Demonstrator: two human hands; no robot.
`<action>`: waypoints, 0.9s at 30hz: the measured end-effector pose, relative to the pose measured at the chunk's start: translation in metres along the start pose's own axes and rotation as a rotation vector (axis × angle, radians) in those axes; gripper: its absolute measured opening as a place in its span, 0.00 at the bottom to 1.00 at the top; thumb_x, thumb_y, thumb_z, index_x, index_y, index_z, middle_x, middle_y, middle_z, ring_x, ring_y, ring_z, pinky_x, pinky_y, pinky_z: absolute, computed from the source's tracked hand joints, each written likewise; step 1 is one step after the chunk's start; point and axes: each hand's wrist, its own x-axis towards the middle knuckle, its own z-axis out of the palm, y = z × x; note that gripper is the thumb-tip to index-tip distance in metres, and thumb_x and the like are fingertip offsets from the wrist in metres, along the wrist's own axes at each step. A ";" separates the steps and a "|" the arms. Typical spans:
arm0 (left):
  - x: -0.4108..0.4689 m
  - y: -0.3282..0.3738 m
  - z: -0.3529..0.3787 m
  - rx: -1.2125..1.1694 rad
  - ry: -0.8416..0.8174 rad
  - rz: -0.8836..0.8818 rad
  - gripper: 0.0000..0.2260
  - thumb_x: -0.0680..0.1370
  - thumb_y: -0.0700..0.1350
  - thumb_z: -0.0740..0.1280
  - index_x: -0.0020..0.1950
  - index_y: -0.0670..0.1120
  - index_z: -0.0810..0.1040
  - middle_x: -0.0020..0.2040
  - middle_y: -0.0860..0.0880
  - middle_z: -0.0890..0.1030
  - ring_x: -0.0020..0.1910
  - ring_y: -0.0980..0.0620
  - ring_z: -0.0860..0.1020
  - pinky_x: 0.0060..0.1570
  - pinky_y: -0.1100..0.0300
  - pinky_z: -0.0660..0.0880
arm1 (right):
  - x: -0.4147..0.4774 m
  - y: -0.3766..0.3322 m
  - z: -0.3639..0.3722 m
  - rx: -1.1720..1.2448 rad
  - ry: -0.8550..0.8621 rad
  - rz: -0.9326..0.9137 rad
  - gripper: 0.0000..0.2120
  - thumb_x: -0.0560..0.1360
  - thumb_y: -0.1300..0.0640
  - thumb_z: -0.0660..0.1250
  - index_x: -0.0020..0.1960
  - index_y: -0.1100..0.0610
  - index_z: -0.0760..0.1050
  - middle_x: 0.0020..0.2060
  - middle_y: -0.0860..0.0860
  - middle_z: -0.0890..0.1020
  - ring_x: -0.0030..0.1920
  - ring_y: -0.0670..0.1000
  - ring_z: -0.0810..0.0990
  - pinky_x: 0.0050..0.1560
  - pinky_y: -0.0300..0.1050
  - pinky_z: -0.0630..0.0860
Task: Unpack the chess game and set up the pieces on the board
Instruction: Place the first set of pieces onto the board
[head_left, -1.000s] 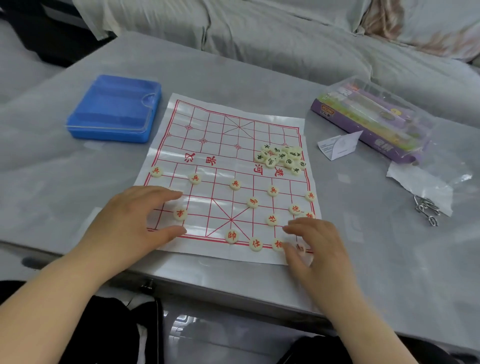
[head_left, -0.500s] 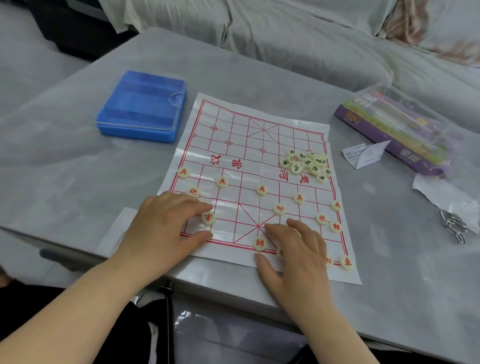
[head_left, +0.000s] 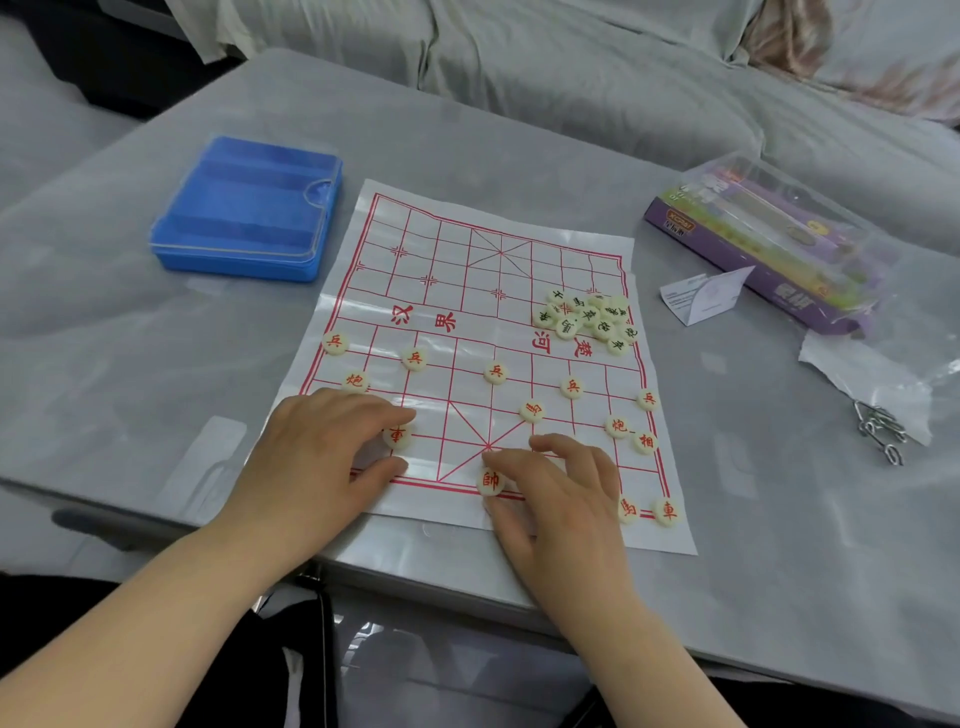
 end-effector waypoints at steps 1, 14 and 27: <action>0.001 0.001 0.000 0.001 0.008 -0.001 0.16 0.65 0.53 0.66 0.49 0.47 0.82 0.44 0.49 0.84 0.43 0.44 0.82 0.42 0.48 0.74 | 0.000 0.000 -0.001 0.014 -0.012 0.009 0.14 0.67 0.50 0.56 0.42 0.48 0.80 0.39 0.43 0.83 0.49 0.46 0.68 0.44 0.50 0.77; 0.013 0.029 0.002 -0.083 0.014 0.046 0.15 0.69 0.54 0.63 0.49 0.48 0.82 0.47 0.49 0.83 0.46 0.44 0.80 0.47 0.53 0.66 | -0.005 0.059 -0.037 0.230 -0.238 0.423 0.19 0.68 0.52 0.55 0.56 0.50 0.75 0.58 0.48 0.74 0.64 0.49 0.64 0.60 0.32 0.50; 0.046 0.083 0.011 -0.064 -0.139 0.087 0.13 0.78 0.51 0.60 0.61 0.55 0.74 0.56 0.57 0.76 0.56 0.57 0.71 0.52 0.66 0.62 | 0.001 0.078 -0.039 0.262 -0.293 0.363 0.23 0.64 0.58 0.50 0.53 0.52 0.77 0.57 0.47 0.77 0.65 0.51 0.67 0.56 0.27 0.49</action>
